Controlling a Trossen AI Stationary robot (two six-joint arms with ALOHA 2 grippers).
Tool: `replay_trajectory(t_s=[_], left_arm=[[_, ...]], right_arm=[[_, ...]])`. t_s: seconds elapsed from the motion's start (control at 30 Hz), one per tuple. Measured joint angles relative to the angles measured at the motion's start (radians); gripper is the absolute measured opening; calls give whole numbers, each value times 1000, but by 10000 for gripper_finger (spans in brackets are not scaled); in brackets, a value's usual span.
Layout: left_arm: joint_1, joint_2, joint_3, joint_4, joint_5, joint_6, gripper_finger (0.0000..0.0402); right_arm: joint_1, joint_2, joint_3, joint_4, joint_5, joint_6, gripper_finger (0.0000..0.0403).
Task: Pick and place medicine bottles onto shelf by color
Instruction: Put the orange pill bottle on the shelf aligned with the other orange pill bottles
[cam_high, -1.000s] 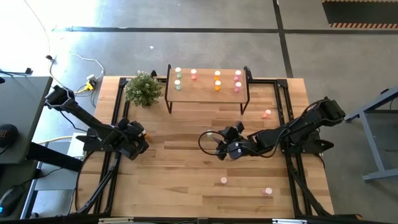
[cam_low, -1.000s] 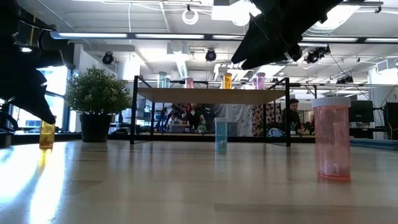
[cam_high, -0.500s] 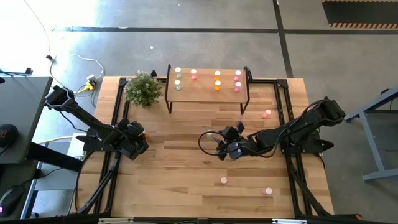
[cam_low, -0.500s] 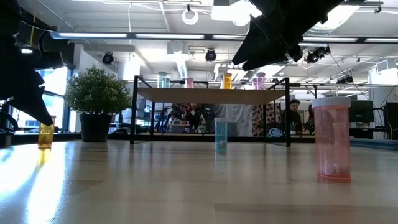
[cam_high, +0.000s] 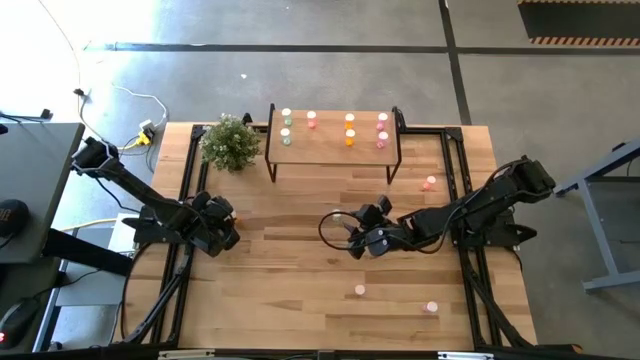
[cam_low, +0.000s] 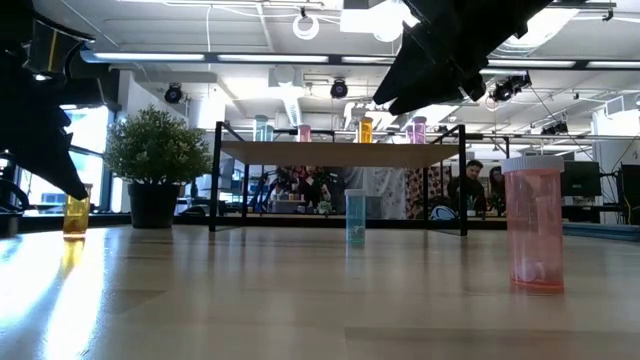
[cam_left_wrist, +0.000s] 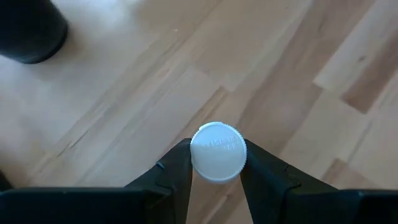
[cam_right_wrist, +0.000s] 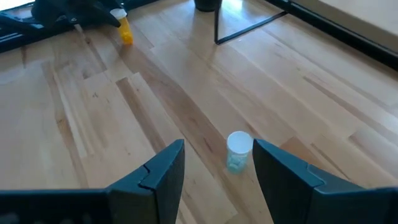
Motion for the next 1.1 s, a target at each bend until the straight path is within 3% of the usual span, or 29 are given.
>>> replay_trajectory(t_s=[0.63, 0.8, 0.97, 1.1], left_arm=[[0, -61, 0, 317, 43, 305, 110], [0, -60, 0, 411, 51, 386, 110], [0, -60, 0, 502, 56, 461, 110], [0, -60, 0, 580, 66, 525, 110]], right_arm=[[-7, 0, 0, 160, -48, -60, 181], [-6, 0, 0, 273, -69, -176, 181], [-11, 0, 0, 410, -178, -359, 181], [-13, 0, 0, 480, -202, -433, 181]])
